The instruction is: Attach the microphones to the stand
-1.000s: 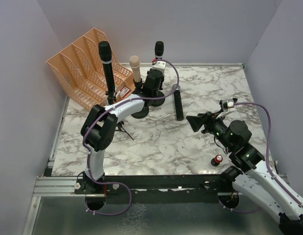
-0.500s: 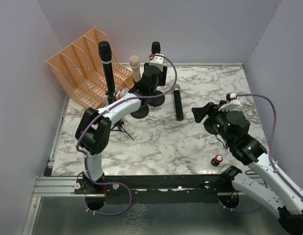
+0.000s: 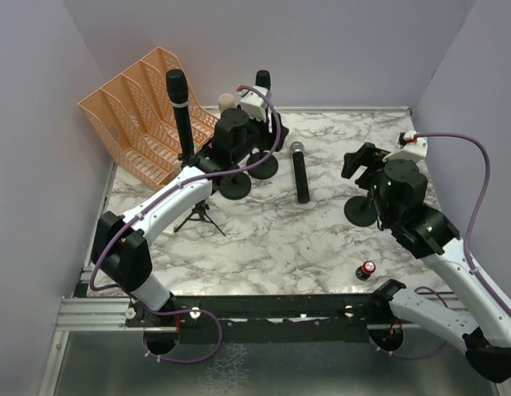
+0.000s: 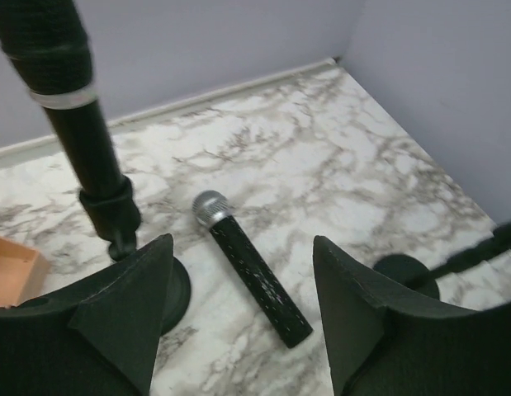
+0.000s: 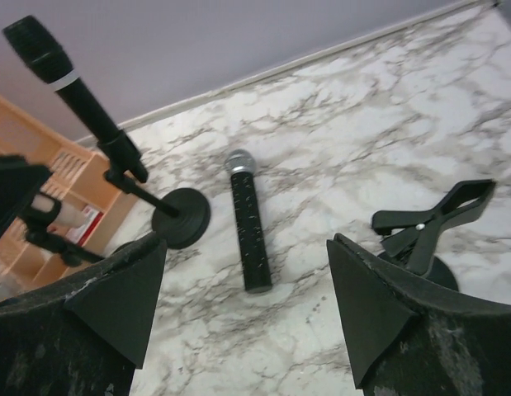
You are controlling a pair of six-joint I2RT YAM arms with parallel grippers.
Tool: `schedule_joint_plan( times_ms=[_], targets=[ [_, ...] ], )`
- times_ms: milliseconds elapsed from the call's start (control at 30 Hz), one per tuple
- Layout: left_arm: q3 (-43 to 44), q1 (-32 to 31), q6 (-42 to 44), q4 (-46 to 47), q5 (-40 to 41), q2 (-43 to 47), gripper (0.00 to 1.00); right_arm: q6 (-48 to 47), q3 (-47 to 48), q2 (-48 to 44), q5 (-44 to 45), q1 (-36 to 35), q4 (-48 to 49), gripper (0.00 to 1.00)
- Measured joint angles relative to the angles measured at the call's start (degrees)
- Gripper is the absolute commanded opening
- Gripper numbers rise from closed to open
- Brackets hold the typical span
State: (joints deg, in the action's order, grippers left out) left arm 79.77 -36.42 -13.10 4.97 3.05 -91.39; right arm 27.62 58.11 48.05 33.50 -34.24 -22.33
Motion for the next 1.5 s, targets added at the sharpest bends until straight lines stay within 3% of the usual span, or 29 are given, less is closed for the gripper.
schedule_joint_plan(
  times_ms=[167, 333, 567, 833, 1333, 1500],
  targets=[
    [-5.33, -1.99, -0.63, -1.62, -10.67, 4.55, 0.69, -2.62, 4.7, 4.66, 7.69, 0.26, -3.39, 0.91],
    [-12.22, -5.03, -0.76, -1.62, -15.85, 9.94, 0.7, -2.69, 5.27, 8.28, 12.39, 4.07, -7.76, 0.91],
    [-22.21, -6.84, -1.99, 0.11, -17.38, 16.28, 0.7, 4.98, 0.79, 8.09, 14.43, 8.46, -13.29, 0.9],
    [-28.09, -7.23, -4.46, 2.89, -17.64, 16.94, 0.7, 11.63, -3.76, 12.13, 12.31, 10.29, -15.06, 0.88],
    [-33.44, -7.87, -7.45, 8.48, -18.73, 16.98, 0.7, 3.58, -9.81, 18.49, 9.9, 16.28, 0.83, 0.63],
    [-33.68, -7.96, -7.48, 9.07, -18.73, 17.11, 0.69, -0.66, -12.26, 18.51, 7.98, 16.33, 6.71, 0.51]
  ],
)
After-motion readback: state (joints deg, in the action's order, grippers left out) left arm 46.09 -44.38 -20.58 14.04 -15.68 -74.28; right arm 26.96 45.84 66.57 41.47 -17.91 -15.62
